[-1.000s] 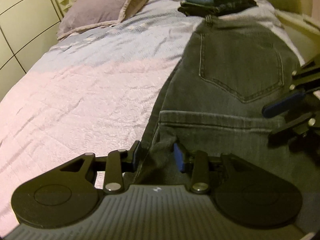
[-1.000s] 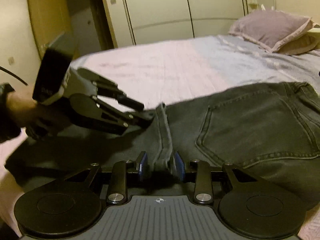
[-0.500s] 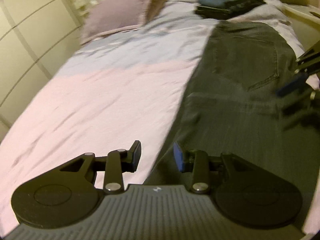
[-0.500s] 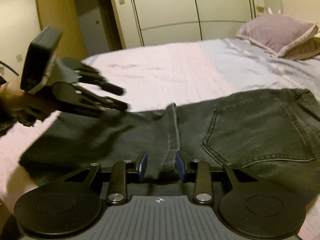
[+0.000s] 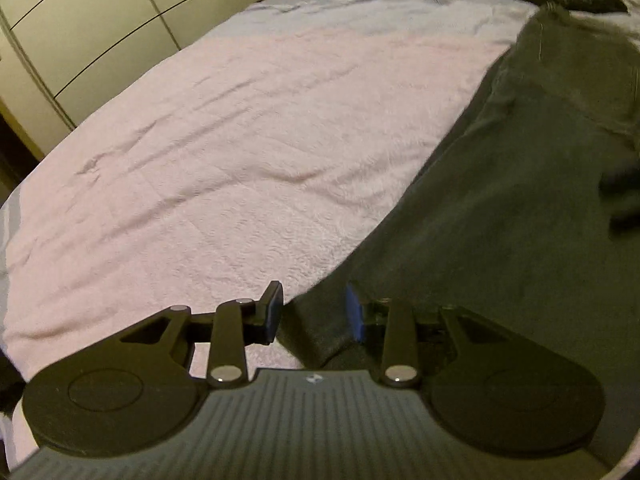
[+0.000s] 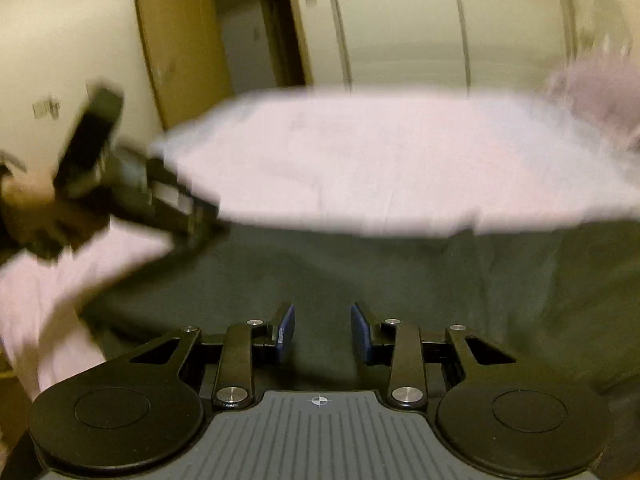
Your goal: Fold clothes
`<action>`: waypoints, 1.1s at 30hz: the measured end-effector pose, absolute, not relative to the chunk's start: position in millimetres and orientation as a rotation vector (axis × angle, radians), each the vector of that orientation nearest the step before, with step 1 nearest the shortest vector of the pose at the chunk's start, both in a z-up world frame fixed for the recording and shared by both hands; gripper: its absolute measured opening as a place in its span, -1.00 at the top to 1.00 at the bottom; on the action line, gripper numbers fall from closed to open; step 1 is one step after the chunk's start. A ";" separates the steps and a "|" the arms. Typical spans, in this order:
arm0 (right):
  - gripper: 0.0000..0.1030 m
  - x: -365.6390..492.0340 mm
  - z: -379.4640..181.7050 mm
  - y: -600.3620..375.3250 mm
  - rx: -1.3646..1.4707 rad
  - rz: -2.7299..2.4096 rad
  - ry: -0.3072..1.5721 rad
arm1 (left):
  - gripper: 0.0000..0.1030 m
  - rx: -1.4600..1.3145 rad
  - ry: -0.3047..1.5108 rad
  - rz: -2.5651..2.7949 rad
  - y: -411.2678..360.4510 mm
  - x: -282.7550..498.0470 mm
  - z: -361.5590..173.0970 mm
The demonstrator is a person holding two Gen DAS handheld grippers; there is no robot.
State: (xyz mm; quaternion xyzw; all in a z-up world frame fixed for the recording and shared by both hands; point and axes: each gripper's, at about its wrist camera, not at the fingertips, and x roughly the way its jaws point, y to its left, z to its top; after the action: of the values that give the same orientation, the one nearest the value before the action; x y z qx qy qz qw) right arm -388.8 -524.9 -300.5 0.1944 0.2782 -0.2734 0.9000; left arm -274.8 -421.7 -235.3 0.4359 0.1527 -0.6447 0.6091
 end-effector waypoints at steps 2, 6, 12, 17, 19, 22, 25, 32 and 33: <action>0.31 -385.6 -301.6 -519.2 0.356 -0.573 0.595 | 0.41 1.002 0.351 -1.500 -424.2 -272.5 -238.2; 0.31 -387.7 -283.9 -502.0 0.327 -0.593 0.508 | 0.40 0.935 0.396 -1.517 -420.8 -261.1 -238.9; 0.30 -356.8 -296.6 -483.3 0.241 -0.529 0.657 | 0.39 0.873 0.388 -1.513 -402.4 -252.1 -219.2; -0.40 -344.1 -271.1 -436.3 -0.002 -0.481 0.630 | 0.40 0.844 0.300 -1.476 -351.3 -229.0 -183.4; -0.46 -331.7 -272.4 -413.2 -0.084 -0.425 0.626 | 0.40 0.820 0.305 -1.468 -328.5 -219.1 -176.4; -0.46 -310.6 -277.5 -381.5 -0.192 -0.350 0.628 | 0.40 0.815 0.315 -1.467 -297.3 -213.2 -175.3; -0.46 -283.8 -292.5 -361.4 -0.285 -0.325 0.639 | 0.40 0.836 0.301 -1.457 -273.1 -213.9 -185.3; -0.33 -248.7 -337.2 -361.7 -0.591 -0.503 0.737 | 0.08 0.933 0.046 -1.607 -241.0 -241.6 -208.5; -0.32 -248.9 -341.7 -364.7 -0.606 -0.503 0.746 | 0.04 0.970 -0.014 -1.614 -243.1 -248.4 -213.6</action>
State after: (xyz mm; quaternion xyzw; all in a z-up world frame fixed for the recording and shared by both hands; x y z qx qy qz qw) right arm -248.9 -364.7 -341.7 -0.2885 0.3550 -0.2394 0.8564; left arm -248.4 -243.1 -213.6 0.4165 -0.0061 -0.6929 0.5885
